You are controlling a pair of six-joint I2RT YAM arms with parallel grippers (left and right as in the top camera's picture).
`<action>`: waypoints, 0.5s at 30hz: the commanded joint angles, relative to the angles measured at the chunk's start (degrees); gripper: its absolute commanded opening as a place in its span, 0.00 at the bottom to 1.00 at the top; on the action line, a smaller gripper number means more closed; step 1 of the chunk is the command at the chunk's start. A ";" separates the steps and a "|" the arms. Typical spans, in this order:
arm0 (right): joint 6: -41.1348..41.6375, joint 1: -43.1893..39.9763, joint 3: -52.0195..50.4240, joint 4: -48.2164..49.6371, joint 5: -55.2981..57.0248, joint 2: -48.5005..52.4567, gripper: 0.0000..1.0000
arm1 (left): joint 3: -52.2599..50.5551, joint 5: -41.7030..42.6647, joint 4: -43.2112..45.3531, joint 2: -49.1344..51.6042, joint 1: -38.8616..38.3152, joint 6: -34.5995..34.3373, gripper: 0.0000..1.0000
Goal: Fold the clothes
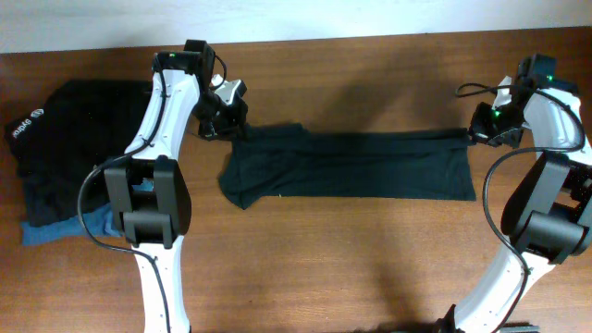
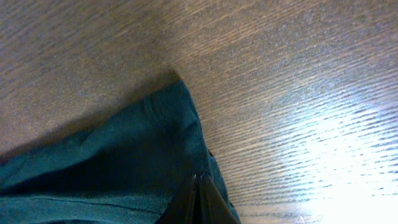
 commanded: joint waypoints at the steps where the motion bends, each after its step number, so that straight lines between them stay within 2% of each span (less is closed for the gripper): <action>1: 0.04 0.00 1.18 -0.59 0.55 -1.97 0.04 | 0.98 -0.20 -1.11 -2.03 -0.09 0.48 0.01; 9: -2.75 0.00 1.09 -1.86 0.57 -1.90 0.05 | 0.98 -0.20 -3.91 -2.03 -0.09 0.46 0.01; 11: -2.75 0.00 1.09 -1.86 0.57 -1.90 0.19 | 0.98 -0.20 -4.81 -2.03 -0.09 0.48 0.01; 15: -2.75 0.00 1.09 -1.79 0.57 -1.90 0.39 | 0.98 -0.20 -6.97 -2.03 -0.09 0.48 0.01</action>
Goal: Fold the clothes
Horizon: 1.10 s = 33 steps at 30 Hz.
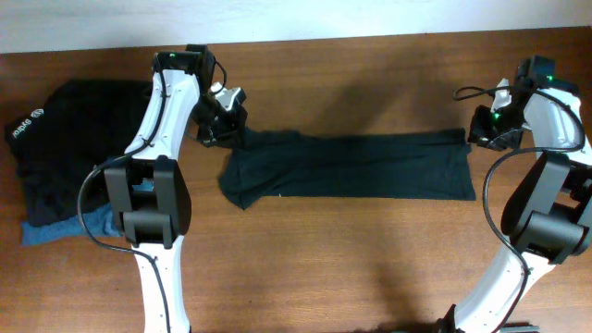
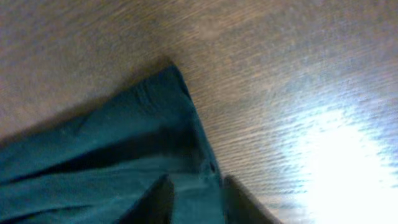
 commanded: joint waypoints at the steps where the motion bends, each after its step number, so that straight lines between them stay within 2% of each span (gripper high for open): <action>1: -0.59 0.00 1.09 0.15 0.50 -1.90 0.43 | 0.98 -0.20 -1.51 -2.03 -0.09 0.48 0.01; 14: -0.57 0.00 1.09 0.33 0.42 -1.90 0.45 | 0.98 -0.20 -2.64 -2.03 -0.68 0.48 0.01; 19: -2.62 0.02 1.07 -1.53 -2.12 -1.73 0.31 | 0.98 -0.22 -3.34 -2.03 -1.92 0.50 0.00; 22: -2.73 0.13 1.03 -2.58 -2.16 -0.90 0.29 | 0.98 -0.72 -4.24 -2.03 -2.49 0.52 0.01; 25: -2.73 0.39 0.39 -2.58 -2.14 -0.22 0.28 | 0.85 -7.06 -5.29 -2.03 -2.60 0.48 0.02; 28: -2.73 0.76 -0.44 -1.99 -2.14 0.04 0.28 | 0.15 -15.30 -6.01 -2.03 -2.67 0.46 0.07; 30: -2.73 0.87 -0.90 -1.40 -2.14 0.04 0.28 | -0.61 -18.51 -6.19 -2.03 -2.75 0.46 0.20; 33: -2.73 0.85 -1.05 -1.25 -2.14 0.04 0.28 | -1.25 -19.26 -6.47 -2.03 -2.82 0.42 0.31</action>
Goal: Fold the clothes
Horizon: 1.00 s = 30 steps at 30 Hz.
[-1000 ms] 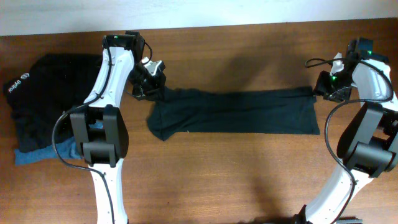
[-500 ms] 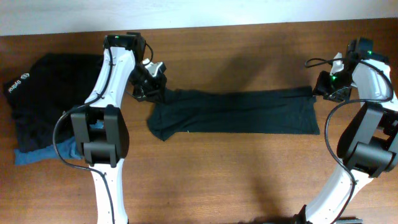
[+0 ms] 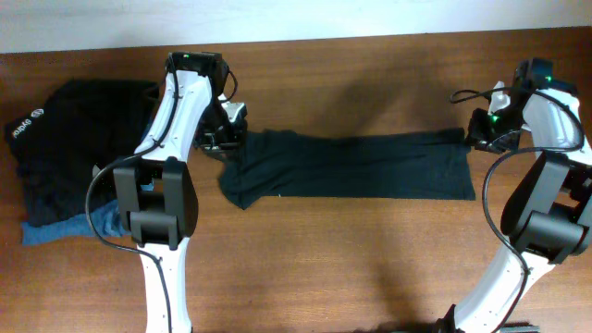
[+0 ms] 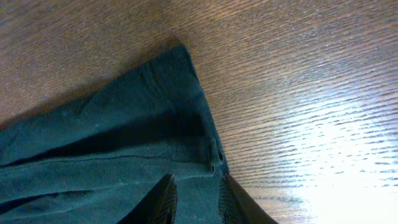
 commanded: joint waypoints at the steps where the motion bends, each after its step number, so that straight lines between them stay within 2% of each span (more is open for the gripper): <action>1: -0.37 0.50 -0.61 0.20 -0.74 0.02 0.28 | -1.11 -5.84 -0.50 -2.03 0.09 0.33 0.35; 2: -0.37 0.50 -0.61 0.20 -0.74 0.02 0.28 | -1.11 -5.84 -0.68 -2.03 0.09 0.33 0.40; 7: -0.37 0.50 -0.61 0.22 -0.72 0.02 0.29 | -1.11 -5.77 0.39 -2.03 0.09 0.33 0.41; 10: -0.35 0.46 -0.61 0.17 -0.50 0.02 0.45 | -1.09 -4.98 3.10 -2.03 0.07 0.35 0.41; 11: -0.33 0.37 -0.61 0.13 -0.52 0.02 0.47 | -1.09 -4.33 4.31 -2.03 0.04 0.37 0.41; 14: 2.69 -0.15 -0.61 -0.33 -0.74 0.02 0.66 | -1.09 -2.54 7.23 -2.03 -0.02 0.35 0.41; 19: 3.74 -1.99 -0.66 -1.60 -0.81 0.02 0.80 | -1.09 -1.75 9.14 -2.03 -0.02 0.37 0.41; 30: 3.34 -3.30 -2.54 -2.86 -6.32 0.81 0.82 | -1.09 -1.75 12.92 -2.03 -0.02 0.37 0.41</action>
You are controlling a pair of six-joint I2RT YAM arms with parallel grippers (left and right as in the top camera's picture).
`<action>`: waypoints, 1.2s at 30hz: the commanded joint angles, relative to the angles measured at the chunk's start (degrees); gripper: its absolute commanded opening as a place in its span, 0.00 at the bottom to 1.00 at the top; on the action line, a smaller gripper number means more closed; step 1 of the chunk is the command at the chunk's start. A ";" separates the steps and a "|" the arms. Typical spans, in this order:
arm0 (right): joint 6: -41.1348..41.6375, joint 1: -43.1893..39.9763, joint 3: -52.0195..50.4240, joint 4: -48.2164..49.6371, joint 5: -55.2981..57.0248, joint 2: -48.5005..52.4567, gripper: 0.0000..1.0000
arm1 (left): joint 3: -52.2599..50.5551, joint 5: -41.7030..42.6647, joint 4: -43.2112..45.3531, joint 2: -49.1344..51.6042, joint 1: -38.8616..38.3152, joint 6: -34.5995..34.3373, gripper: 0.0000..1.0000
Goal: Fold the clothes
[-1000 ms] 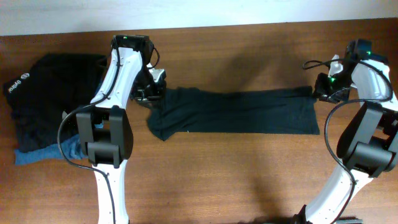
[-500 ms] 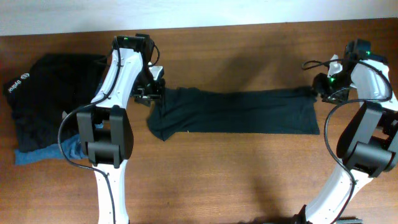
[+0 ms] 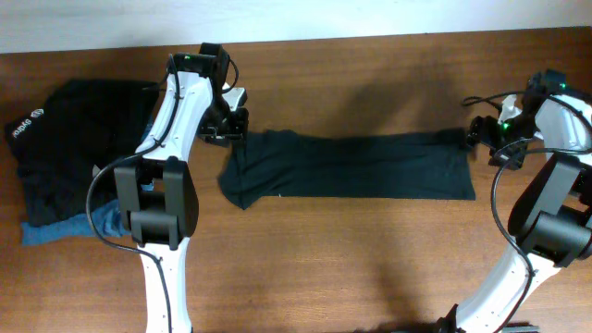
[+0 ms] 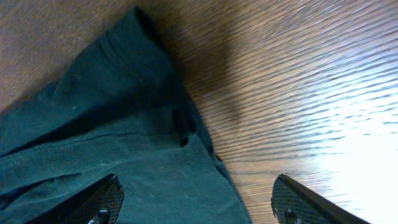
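A dark green garment (image 3: 347, 166) lies flat as a long band across the middle of the wooden table (image 3: 370, 268). My right gripper (image 3: 479, 139) hovers at its upper right corner. In the right wrist view the right gripper (image 4: 199, 202) is wide open: one finger is over the cloth (image 4: 112, 137), the other over bare wood, with nothing held. My left gripper (image 3: 231, 125) sits at the garment's upper left corner; its jaws are hidden from above.
A pile of black clothes (image 3: 74, 139) lies at the far left with a blue piece (image 3: 55, 227) under its front edge. Both arm bases stand at the front of the table. The white back wall (image 3: 370, 14) runs just behind the table's far edge.
My right gripper has opened much wider and shifted a little to the right of the garment's corner. The left gripper has edged slightly back. The garment lies as before.
At first my right gripper was shut on the garment's right corner, with the cloth pulled taut between the two arms. Then its jaws stood slightly apart and the corner lay on the table. It stayed so, and now the jaws are wide open.
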 commanded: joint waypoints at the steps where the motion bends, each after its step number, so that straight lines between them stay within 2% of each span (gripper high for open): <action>1: 0.48 0.26 -1.11 0.07 -2.47 1.05 0.82 | -0.33 0.83 0.57 -2.03 -0.02 0.24 0.41; 22: 0.55 0.22 -1.75 1.77 -3.61 7.32 0.80 | -0.33 0.85 0.92 -2.03 -0.02 0.24 0.41; 29: 1.20 0.17 -1.75 3.32 -12.76 7.32 0.80 | -0.33 0.85 0.90 -2.03 -0.02 0.24 0.41; 36: 1.99 0.22 -1.75 4.04 -12.70 7.32 0.79 | -0.33 0.85 0.66 -2.03 -0.02 0.24 0.41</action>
